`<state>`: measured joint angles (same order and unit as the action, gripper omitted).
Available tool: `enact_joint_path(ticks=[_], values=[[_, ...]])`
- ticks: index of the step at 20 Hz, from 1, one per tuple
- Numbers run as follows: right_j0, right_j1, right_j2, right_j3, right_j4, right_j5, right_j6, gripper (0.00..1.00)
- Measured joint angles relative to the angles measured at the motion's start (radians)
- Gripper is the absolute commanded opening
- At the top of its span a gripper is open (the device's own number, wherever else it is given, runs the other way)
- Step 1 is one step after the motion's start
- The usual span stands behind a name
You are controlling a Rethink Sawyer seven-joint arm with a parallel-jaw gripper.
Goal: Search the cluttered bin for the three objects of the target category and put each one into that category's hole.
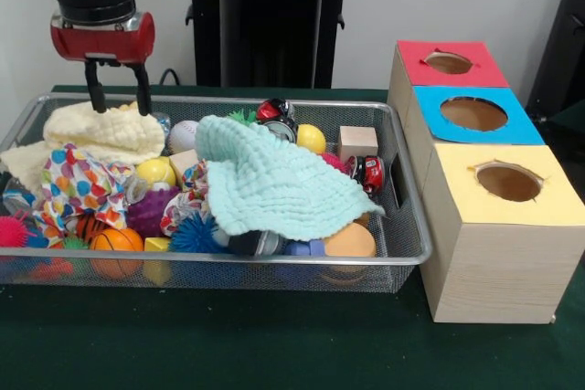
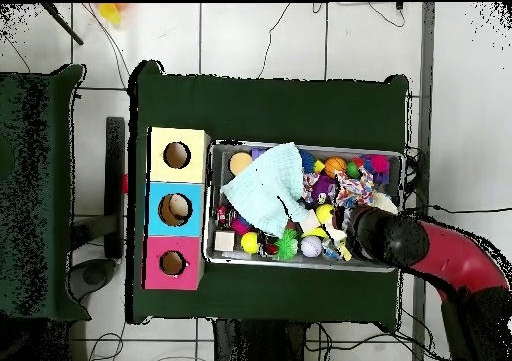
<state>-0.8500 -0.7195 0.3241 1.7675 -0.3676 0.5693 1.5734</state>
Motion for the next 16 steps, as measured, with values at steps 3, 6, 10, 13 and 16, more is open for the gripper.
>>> enact_joint_path(ticks=[3,6,10,13,16], values=[[0.006,0.007,0.000,-0.016,0.003,0.010,0.000,1.00],[0.014,0.016,0.002,-0.046,0.005,0.041,0.000,1.00],[0.019,0.022,0.004,-0.070,0.008,0.065,0.000,1.00],[0.023,0.023,0.005,-0.090,0.009,0.085,0.000,1.00],[0.026,0.026,0.005,-0.110,0.009,0.094,0.000,1.00]])
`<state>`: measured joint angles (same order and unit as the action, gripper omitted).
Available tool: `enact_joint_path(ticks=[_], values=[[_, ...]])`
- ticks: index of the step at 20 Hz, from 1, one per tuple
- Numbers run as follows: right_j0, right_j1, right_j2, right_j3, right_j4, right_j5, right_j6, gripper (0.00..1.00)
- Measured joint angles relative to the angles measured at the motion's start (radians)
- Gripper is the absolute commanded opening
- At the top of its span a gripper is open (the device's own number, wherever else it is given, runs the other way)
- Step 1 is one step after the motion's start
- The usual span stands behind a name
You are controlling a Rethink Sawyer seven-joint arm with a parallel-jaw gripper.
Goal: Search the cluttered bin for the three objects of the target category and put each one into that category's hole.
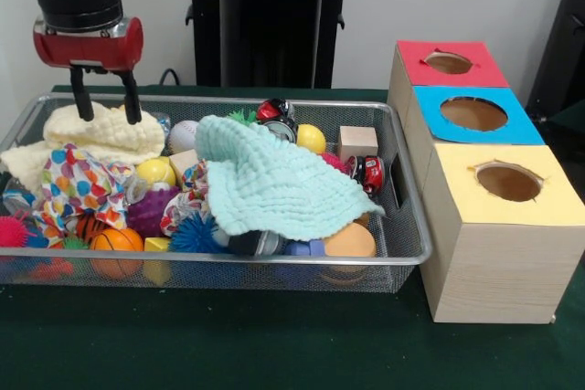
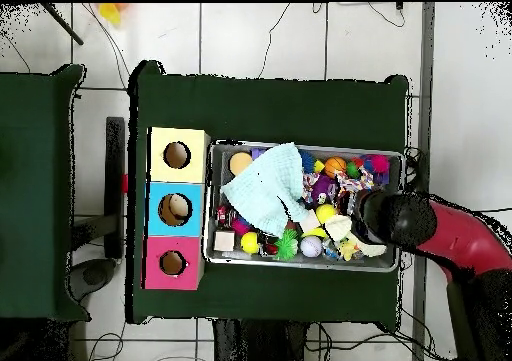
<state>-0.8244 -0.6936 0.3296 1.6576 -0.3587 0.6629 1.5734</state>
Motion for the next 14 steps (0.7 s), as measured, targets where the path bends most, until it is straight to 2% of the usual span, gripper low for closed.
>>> enact_joint_path(ticks=[14], values=[[0.015,0.074,0.002,-0.126,-0.001,0.027,0.000,1.00]])
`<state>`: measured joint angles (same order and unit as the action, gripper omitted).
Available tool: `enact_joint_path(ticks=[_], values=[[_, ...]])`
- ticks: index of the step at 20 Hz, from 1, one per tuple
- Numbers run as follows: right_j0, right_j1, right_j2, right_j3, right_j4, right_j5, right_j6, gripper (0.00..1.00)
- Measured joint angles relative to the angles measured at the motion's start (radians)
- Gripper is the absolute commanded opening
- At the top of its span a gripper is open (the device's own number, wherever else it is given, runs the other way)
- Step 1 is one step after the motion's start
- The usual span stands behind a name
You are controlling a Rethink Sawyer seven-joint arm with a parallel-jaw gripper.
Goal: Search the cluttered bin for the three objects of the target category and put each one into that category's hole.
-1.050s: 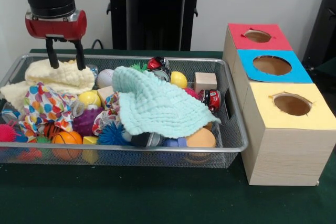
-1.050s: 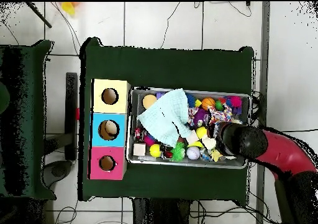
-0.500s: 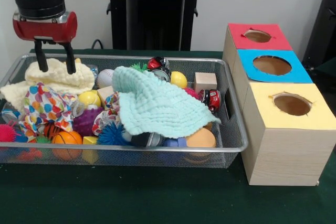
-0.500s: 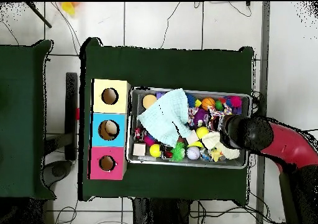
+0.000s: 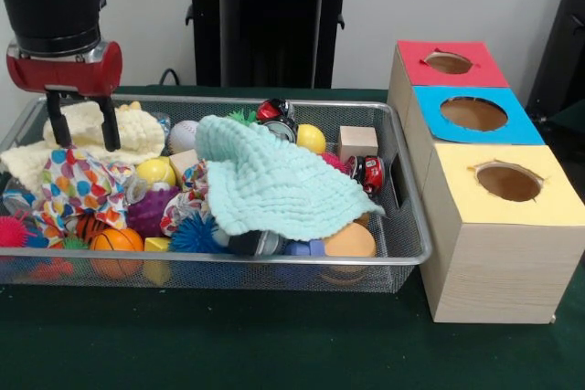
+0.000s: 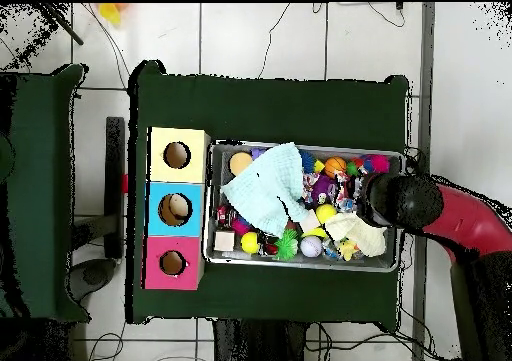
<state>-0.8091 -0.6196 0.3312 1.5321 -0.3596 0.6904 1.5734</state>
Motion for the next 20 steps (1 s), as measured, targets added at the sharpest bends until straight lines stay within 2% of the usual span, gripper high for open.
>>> enact_joint_path(ticks=[5,20], values=[[0.009,0.029,0.000,-0.030,0.000,0.000,0.000,1.00],[0.013,0.097,0.000,-0.056,-0.020,0.000,0.000,1.00]])
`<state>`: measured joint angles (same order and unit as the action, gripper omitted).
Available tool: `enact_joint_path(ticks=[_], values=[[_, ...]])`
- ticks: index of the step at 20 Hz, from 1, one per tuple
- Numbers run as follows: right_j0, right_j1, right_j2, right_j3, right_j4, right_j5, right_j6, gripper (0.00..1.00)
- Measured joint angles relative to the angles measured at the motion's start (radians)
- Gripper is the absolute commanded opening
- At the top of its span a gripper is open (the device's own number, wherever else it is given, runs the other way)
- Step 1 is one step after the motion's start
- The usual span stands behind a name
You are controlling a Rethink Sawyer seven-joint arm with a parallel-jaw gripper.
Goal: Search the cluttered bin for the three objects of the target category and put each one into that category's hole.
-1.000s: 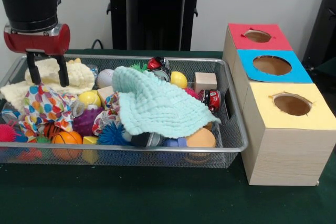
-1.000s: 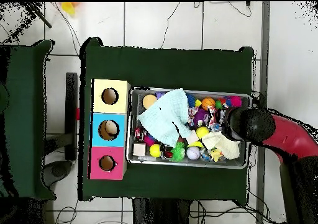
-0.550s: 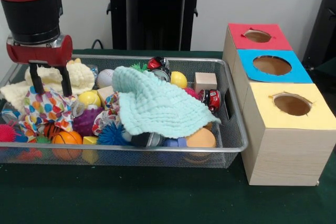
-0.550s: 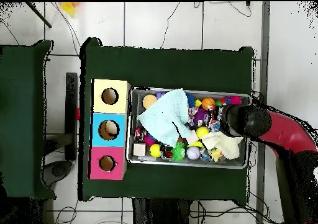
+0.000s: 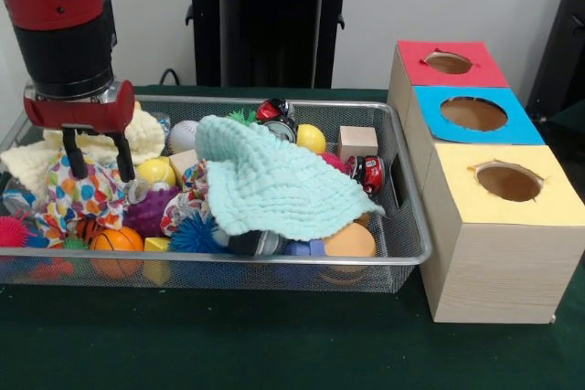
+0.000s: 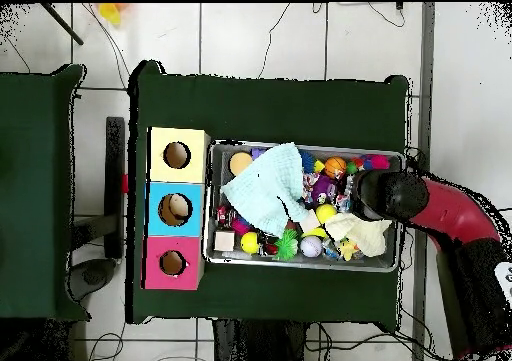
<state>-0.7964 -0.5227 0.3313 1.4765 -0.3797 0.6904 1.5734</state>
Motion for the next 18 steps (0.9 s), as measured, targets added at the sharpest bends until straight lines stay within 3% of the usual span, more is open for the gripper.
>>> enact_joint_path(ticks=[16,17,18], values=[[0.000,0.057,0.000,-0.029,-0.011,0.000,0.000,1.00],[0.000,0.057,0.000,-0.029,-0.011,0.000,0.000,0.00],[0.000,0.058,0.000,-0.029,-0.011,0.000,0.000,0.00]])
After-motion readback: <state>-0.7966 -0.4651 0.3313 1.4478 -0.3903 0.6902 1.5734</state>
